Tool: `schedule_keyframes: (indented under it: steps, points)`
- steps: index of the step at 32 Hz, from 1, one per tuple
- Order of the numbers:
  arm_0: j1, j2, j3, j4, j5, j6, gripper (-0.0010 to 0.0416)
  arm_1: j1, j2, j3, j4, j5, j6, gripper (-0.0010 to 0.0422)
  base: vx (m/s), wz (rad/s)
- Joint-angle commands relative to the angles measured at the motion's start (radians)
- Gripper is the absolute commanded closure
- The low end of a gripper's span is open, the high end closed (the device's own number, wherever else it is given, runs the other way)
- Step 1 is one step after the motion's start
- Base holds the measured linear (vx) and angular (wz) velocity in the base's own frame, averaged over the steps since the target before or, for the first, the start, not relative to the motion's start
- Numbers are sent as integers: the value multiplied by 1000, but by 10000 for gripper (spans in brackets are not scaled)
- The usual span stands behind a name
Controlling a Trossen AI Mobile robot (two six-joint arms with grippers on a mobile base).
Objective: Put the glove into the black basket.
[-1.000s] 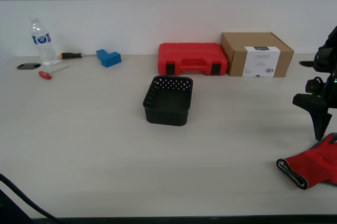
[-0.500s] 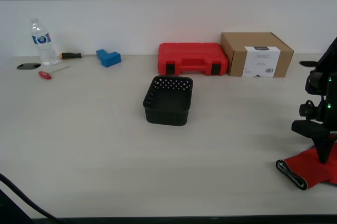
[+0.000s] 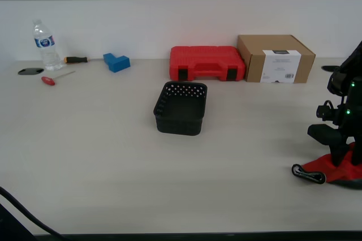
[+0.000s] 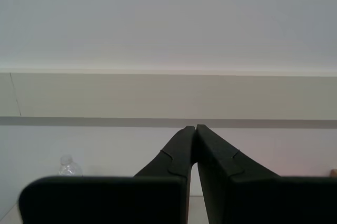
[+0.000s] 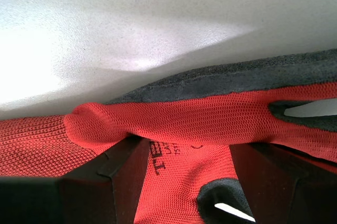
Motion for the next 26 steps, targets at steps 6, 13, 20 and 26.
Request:
schedule_keyframes:
  steps: [6, 13, 20, 26]
  points:
    - [3, 1, 0, 48, -6, -26, 231, 0, 0, 0, 5, 0, 0, 412, 0, 0]
    - [4, 2, -2, 59, -11, -25, 404, 0, 0, 0, 5, 0, 0, 412, 0, 0]
    - [4, -116, 2, 58, -159, -24, 407, -1, 0, 0, 5, 0, 0, 412, 0, 0]
    - [11, -311, 4, 57, -247, -8, 407, -1, 0, 1, 4, 0, 0, 412, 0, 0]
